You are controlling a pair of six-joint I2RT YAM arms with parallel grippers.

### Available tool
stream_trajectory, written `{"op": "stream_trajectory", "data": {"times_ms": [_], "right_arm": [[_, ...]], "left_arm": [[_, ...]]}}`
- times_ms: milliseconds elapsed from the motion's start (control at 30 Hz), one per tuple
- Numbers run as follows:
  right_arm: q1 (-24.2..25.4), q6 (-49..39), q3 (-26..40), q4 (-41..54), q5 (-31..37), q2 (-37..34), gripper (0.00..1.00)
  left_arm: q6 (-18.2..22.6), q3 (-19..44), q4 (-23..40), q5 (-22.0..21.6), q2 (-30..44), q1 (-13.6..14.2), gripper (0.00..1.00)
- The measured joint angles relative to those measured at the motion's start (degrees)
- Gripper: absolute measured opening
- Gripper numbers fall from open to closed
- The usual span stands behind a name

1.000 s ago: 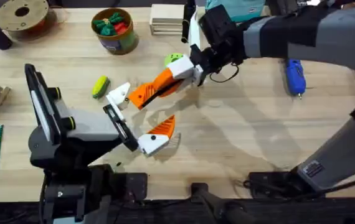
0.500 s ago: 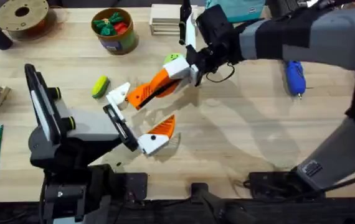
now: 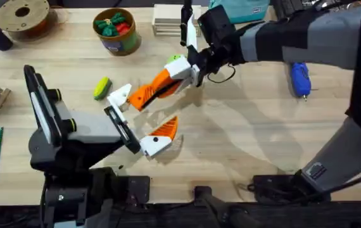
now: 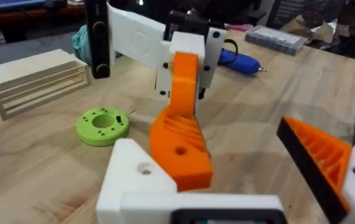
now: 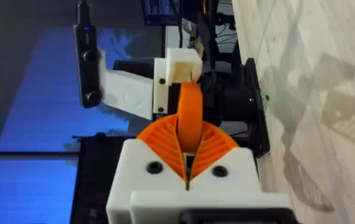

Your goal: Pick up the gripper from the table and insert it into the empty holder that is missing its gripper. Then pick up a screw, insert it into the mounting hole, and use the screwdriver to tighten it. Finally, clean up the table by picking up the vegetable and placing it into the bucket.

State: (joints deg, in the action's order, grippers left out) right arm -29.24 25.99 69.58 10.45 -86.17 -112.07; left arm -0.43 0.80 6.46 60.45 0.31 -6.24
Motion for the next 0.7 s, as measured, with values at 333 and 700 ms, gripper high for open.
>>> {"op": "stream_trajectory", "data": {"times_ms": [333, 700], "right_arm": [[-0.3, 2.4, 0.0, -1.5, -1.0, 0.0, 0.007], [-0.7, 2.9, 0.0, -5.3, -0.6, 0.0, 0.007]], "left_arm": [[0.0, 0.0, 0.0, 0.5, 0.0, 0.0, 0.985], [0.4, 0.0, 0.0, 0.4, 0.0, 0.0, 0.985]]}}
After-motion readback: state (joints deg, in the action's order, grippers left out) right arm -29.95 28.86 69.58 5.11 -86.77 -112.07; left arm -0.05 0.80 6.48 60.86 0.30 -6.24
